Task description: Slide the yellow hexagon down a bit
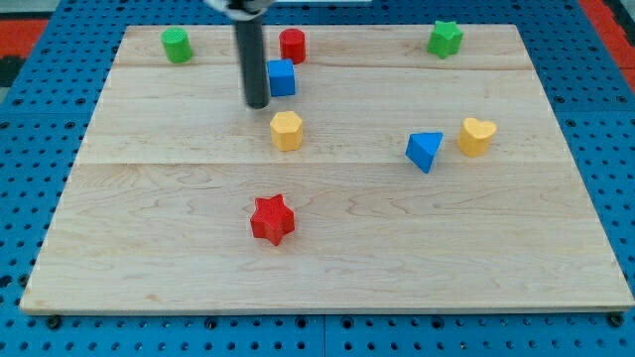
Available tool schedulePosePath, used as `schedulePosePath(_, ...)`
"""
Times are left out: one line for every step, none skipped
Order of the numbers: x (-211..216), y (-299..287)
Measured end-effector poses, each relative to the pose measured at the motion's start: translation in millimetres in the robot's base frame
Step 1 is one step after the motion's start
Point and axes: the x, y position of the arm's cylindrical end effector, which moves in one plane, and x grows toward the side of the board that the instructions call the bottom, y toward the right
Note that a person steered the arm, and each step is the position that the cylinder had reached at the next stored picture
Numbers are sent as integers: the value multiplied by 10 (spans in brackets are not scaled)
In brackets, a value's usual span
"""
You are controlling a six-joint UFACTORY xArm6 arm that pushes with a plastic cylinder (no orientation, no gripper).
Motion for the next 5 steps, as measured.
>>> schedulePosePath(410,228)
schedulePosePath(346,1149)
schedulePosePath(232,1753)
schedulePosePath(120,1488)
schedulePosePath(-39,1604)
